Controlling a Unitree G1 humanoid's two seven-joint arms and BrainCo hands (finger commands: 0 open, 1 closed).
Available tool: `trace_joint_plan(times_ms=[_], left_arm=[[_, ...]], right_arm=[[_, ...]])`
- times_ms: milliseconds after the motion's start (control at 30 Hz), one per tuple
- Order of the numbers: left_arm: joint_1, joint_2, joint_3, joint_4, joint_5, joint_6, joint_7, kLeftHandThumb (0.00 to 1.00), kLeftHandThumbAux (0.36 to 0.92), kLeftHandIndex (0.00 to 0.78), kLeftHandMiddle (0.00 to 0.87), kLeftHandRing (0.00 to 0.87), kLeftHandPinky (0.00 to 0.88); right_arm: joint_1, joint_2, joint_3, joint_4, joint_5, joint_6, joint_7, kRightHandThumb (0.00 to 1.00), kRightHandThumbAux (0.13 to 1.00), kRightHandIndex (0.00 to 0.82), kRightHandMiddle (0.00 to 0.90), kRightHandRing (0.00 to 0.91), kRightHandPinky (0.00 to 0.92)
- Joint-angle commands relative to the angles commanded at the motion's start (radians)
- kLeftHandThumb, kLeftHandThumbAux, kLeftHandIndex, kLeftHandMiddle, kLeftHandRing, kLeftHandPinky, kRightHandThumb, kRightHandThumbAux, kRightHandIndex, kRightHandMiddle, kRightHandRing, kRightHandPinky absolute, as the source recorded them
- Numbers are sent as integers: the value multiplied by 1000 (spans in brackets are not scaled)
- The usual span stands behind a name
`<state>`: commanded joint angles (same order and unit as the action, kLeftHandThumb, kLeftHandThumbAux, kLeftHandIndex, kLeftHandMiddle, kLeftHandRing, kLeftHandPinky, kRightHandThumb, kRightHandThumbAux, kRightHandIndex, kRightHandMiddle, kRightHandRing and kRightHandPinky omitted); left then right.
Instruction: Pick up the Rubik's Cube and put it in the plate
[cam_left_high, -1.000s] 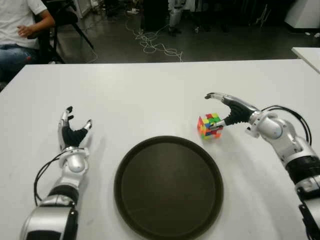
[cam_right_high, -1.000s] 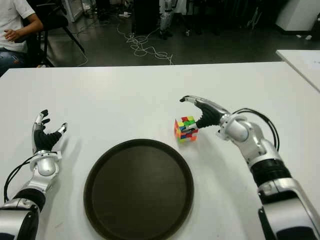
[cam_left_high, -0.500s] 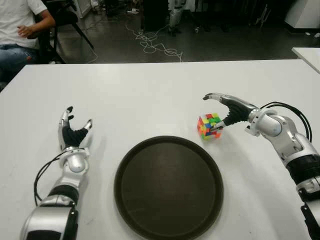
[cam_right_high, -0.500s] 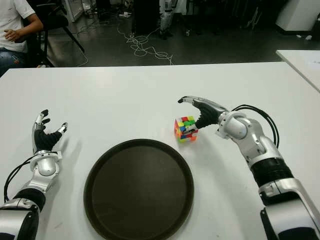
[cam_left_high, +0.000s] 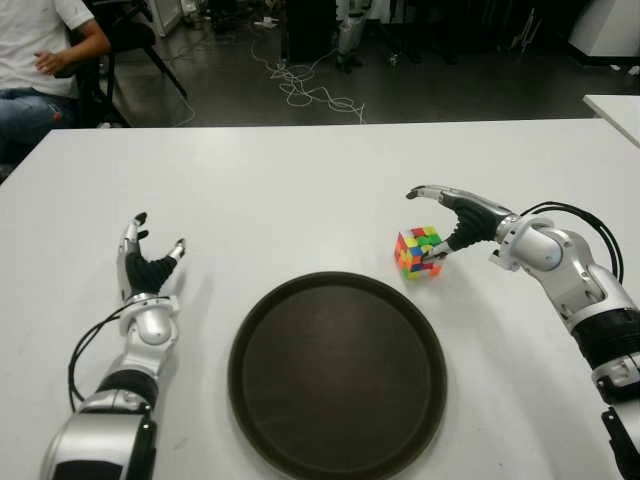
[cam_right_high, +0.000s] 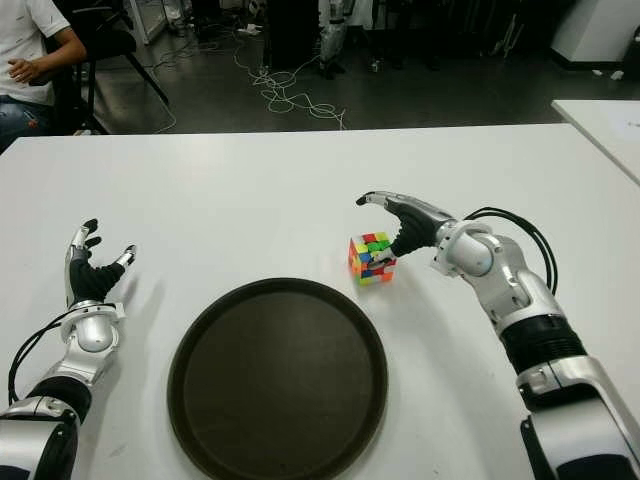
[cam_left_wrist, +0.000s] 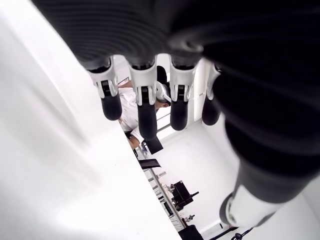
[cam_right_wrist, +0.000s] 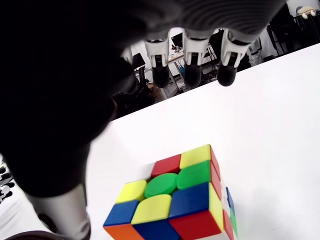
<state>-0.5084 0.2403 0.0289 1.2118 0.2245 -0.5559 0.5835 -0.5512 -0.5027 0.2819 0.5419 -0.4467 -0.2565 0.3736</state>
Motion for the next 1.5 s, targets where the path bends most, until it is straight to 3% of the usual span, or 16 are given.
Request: trace_joint_plan(times_ms=[233, 900, 1033, 1167, 1233, 1267, 1367, 1500], left_arm=[[-2, -2, 5, 1, -9, 0, -6, 0, 774, 148, 154, 157, 134], [3, -3, 2, -5, -7, -6, -9, 0, 758, 130, 145, 138, 114], [3, -2, 4, -6, -9, -3, -8, 0, 769, 132, 146, 131, 84], [2, -2, 4, -5, -10, -2, -9, 0, 779, 137, 143, 126, 74], [3, -2, 4, -6, -9, -1, -7, 0, 784, 139, 141, 124, 73], [3, -1, 3, -7, -7, 0, -4, 0, 782, 143, 143, 128, 78], [3, -1, 2, -8, -5, 2, 0, 0, 773, 150, 147, 135, 91], [4, -2, 2, -8, -6, 1, -1, 0, 765, 152, 149, 139, 98]], right_arm=[[-4, 0, 5, 17, -12, -8, -14, 0, 795, 38, 42, 42, 22], [-8, 10, 7, 11, -12, 34, 4, 0, 765, 25, 50, 65, 34], [-10, 14, 12, 18, -14, 38, 9, 0, 780, 26, 61, 332, 300], [-16, 24, 18, 51, -16, 23, -5, 0, 806, 30, 71, 503, 406], [-22, 31, 20, 76, -17, 14, -18, 0, 806, 34, 70, 421, 308], [-26, 37, 20, 93, -15, 7, -25, 0, 803, 38, 66, 314, 220], [-32, 46, 19, 124, -8, -13, -37, 0, 800, 46, 56, 153, 102], [-39, 56, 15, 150, 1, -24, -34, 0, 796, 50, 52, 85, 51]])
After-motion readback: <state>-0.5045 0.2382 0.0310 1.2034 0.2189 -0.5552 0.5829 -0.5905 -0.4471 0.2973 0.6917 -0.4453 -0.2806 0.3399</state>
